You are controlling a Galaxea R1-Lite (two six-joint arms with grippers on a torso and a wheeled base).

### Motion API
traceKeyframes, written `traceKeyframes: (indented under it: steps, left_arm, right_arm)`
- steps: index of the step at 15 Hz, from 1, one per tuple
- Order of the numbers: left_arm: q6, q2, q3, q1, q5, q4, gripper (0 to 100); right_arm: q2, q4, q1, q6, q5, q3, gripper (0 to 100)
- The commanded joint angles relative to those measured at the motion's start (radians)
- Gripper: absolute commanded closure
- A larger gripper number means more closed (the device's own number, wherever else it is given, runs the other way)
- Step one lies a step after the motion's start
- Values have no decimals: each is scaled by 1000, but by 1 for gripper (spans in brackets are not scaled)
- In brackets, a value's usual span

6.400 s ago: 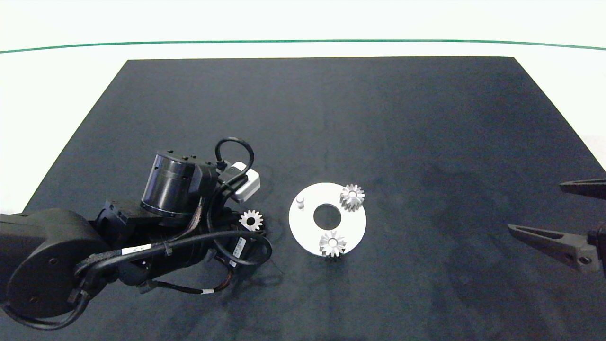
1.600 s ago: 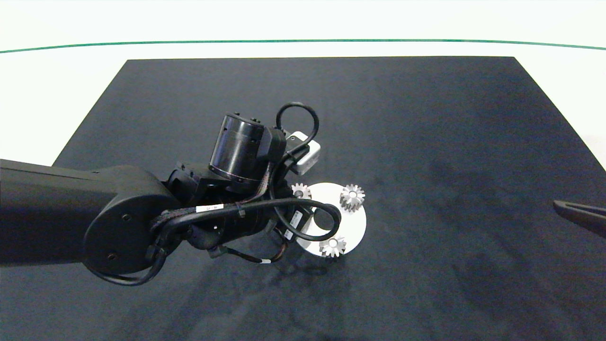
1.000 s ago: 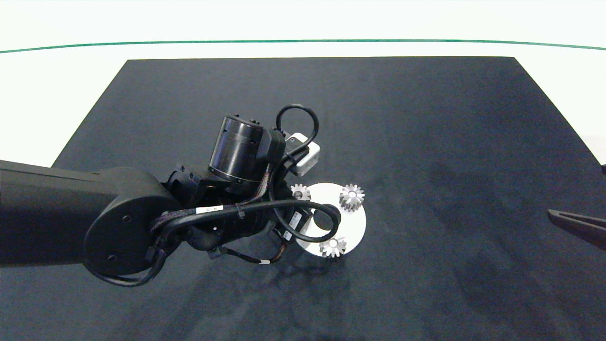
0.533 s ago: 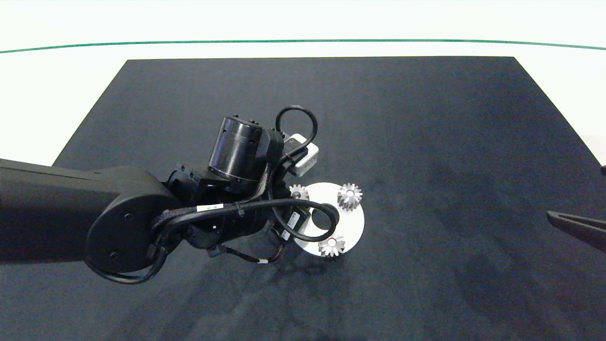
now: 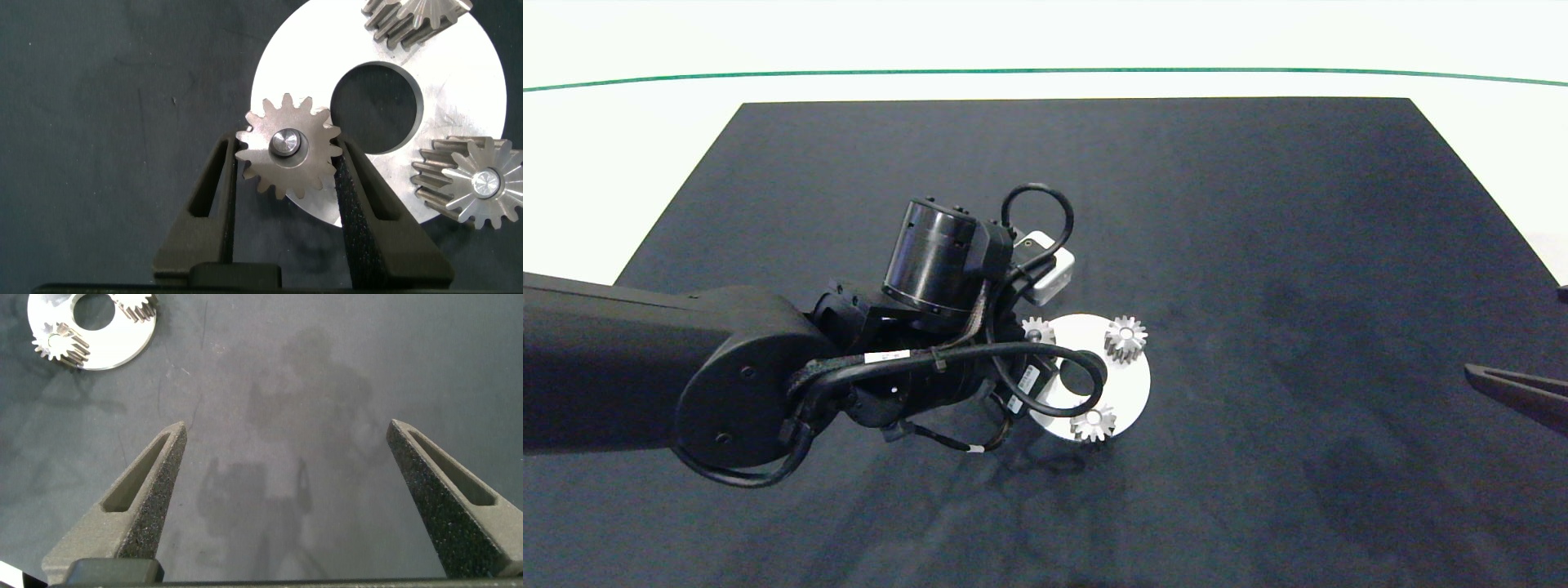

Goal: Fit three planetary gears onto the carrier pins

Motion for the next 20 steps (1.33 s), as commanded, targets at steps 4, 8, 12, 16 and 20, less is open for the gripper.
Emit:
traceKeyframes:
  steps: [4, 8, 12, 16, 20]
  left_arm:
    - [5, -1, 3, 2, 2, -2, 0]
    - [0, -53, 23, 19, 2, 4, 0]
    - [6, -240, 86, 159, 3, 111, 0]
    - [12, -636, 319, 323, 3, 315, 0]
    - [12, -1156, 429, 619, 3, 616, 0]
  right_arm:
    - [2, 2, 1, -2, -1, 1, 0]
    - [2, 2, 1, -2, -1, 0, 0]
    - [4, 2, 1, -2, 8, 1, 0]
    - [5, 0, -1, -3, 8, 17, 0]
    - [-45, 5, -128, -13, -19, 14, 0]
